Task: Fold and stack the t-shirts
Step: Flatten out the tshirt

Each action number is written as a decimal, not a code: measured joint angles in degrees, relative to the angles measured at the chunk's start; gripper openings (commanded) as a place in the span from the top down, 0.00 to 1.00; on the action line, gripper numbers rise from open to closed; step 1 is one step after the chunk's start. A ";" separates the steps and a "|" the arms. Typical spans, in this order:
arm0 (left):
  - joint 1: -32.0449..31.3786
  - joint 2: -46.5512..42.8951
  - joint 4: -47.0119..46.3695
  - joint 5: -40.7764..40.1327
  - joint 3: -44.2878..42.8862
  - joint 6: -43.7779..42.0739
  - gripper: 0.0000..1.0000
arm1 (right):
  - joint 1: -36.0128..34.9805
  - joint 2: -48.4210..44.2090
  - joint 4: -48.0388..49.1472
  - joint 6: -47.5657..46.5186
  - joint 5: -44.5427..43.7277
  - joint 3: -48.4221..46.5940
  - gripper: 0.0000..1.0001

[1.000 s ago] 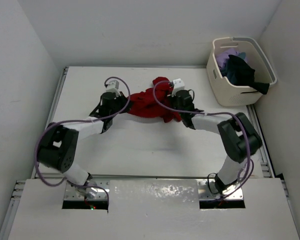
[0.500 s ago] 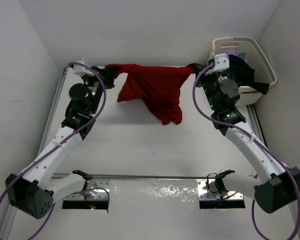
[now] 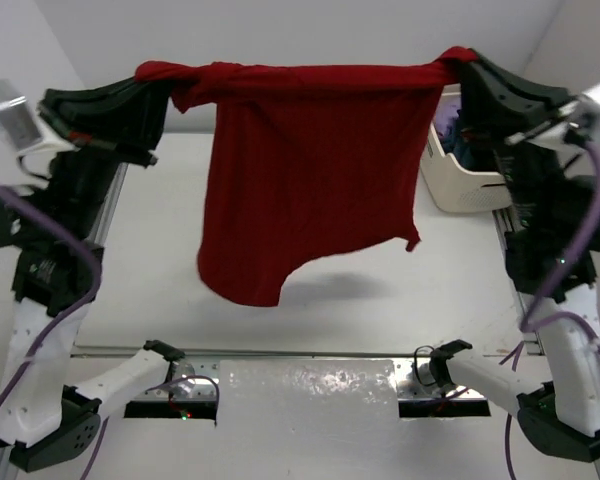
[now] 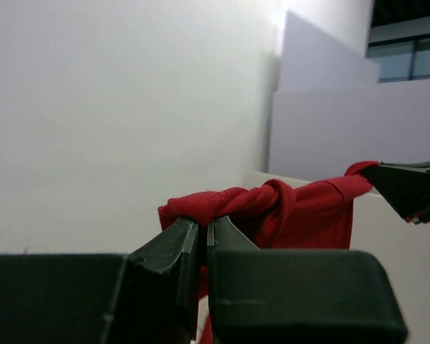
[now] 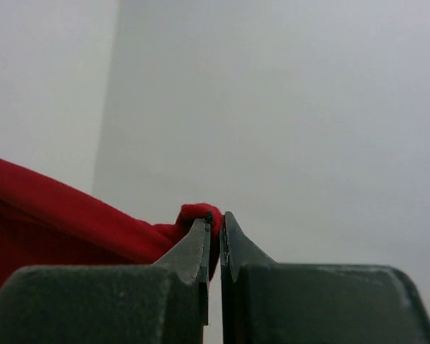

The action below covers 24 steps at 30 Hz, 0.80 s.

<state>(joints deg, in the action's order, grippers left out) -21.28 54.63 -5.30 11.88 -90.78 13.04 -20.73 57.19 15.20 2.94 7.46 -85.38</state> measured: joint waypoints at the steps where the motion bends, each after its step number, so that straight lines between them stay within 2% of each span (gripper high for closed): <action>1: 0.00 -0.63 0.81 1.14 -1.44 -0.24 1.00 | 0.00 -0.22 -0.57 0.11 1.25 -2.21 1.00; 7: 0.00 -0.66 2.86 3.69 -6.49 -1.01 1.00 | -0.04 0.24 -2.03 0.79 5.68 -9.11 1.00; 11: 0.02 3.82 1.20 -0.37 -7.41 -1.95 1.00 | -0.02 5.22 -1.22 0.70 4.00 -9.11 1.00; 15: 1.40 12.76 -4.24 -11.34 -2.19 -2.67 1.00 | 0.31 14.71 2.54 0.00 -2.27 -4.17 1.00; 19: 8.66 30.32 -7.52 -13.77 -1.16 0.22 1.00 | 0.85 29.07 5.31 -0.31 -9.07 2.60 1.00; 20: 10.21 36.24 -7.76 -14.01 -2.97 0.94 0.72 | 1.03 33.90 5.33 -0.17 -10.25 3.30 1.00; 21: 11.39 43.30 -7.69 -14.23 -4.90 1.18 0.42 | 1.09 38.03 5.29 -0.02 -10.99 3.96 0.92; 22: 12.20 49.46 -7.06 -14.14 -6.14 1.55 0.05 | 1.14 42.34 5.16 0.28 -11.91 4.44 0.79; 23: 12.90 56.35 -5.46 -13.97 -7.93 2.01 0.00 | 1.16 46.71 4.55 0.52 -12.74 4.90 0.44; 24: 13.42 62.16 -3.76 -13.62 -9.55 2.62 0.00 | 1.18 49.88 3.56 1.09 -13.38 5.33 0.35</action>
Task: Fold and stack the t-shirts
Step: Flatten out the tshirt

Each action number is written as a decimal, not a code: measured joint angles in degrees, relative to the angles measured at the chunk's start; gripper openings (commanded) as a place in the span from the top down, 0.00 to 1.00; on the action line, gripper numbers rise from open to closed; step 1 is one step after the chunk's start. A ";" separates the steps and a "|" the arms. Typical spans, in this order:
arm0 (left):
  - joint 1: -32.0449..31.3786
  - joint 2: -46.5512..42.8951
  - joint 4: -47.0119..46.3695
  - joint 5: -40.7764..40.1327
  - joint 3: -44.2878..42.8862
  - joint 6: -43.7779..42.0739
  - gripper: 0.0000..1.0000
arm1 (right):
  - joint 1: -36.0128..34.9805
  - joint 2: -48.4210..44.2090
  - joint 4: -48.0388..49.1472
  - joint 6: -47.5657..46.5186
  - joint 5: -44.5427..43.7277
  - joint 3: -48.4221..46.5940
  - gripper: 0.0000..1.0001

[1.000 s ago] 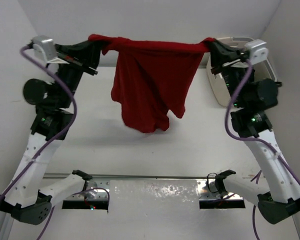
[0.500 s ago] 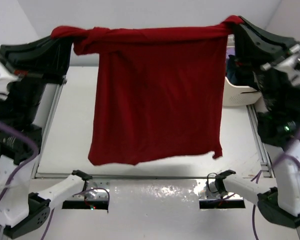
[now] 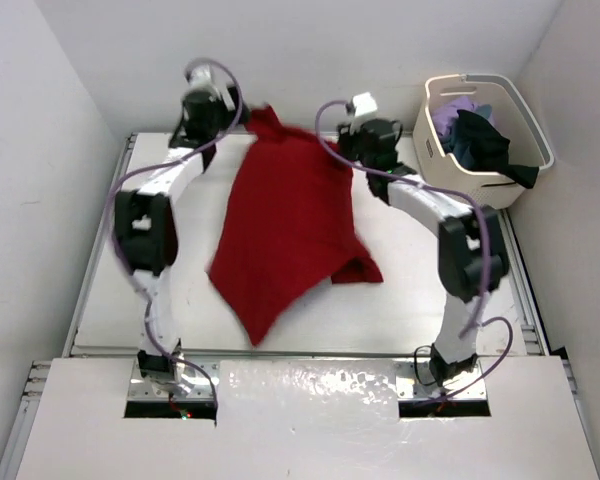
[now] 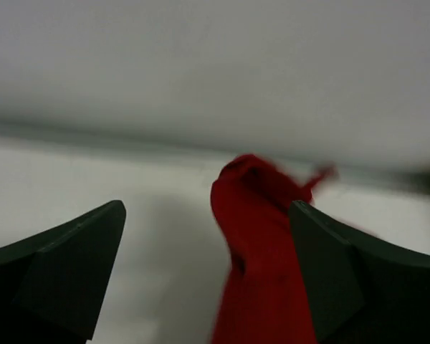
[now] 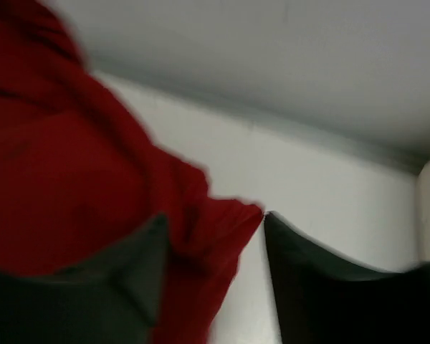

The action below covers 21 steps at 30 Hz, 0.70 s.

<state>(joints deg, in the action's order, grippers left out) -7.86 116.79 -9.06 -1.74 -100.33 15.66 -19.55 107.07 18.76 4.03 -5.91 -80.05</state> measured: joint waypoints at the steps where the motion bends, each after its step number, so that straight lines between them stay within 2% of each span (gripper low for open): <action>1: 0.50 5.01 2.12 0.48 -1.31 0.11 0.00 | 0.04 2.84 -1.07 -0.24 -0.35 0.50 0.29; 2: 0.87 9.07 4.26 1.07 -2.14 0.33 0.00 | 0.04 4.98 -2.58 -0.09 -0.68 1.03 0.23; 4: 1.14 14.08 8.59 2.14 -2.40 0.81 0.00 | 0.07 7.02 -4.70 0.17 -1.29 2.19 0.16; 6: 1.07 14.99 10.78 3.15 -0.90 1.25 0.00 | 0.13 6.51 -4.70 0.72 -1.36 4.39 0.01; 9: 0.70 10.86 8.66 4.39 3.45 1.70 0.00 | 0.24 3.26 -3.80 2.08 -0.48 8.17 0.01; 15: 0.07 -6.34 2.43 3.82 20.17 4.42 0.00 | 0.24 -5.70 -2.34 6.23 2.34 18.12 0.01; 21: 0.00 -12.68 7.82 -5.40 30.29 11.52 0.00 | 0.24 -9.60 -7.58 6.97 4.39 25.38 0.01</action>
<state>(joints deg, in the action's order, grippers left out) -7.86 104.12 -1.23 -7.14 -70.04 27.18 -19.31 97.47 11.18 11.00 -1.52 -54.68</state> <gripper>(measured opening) 0.997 0.986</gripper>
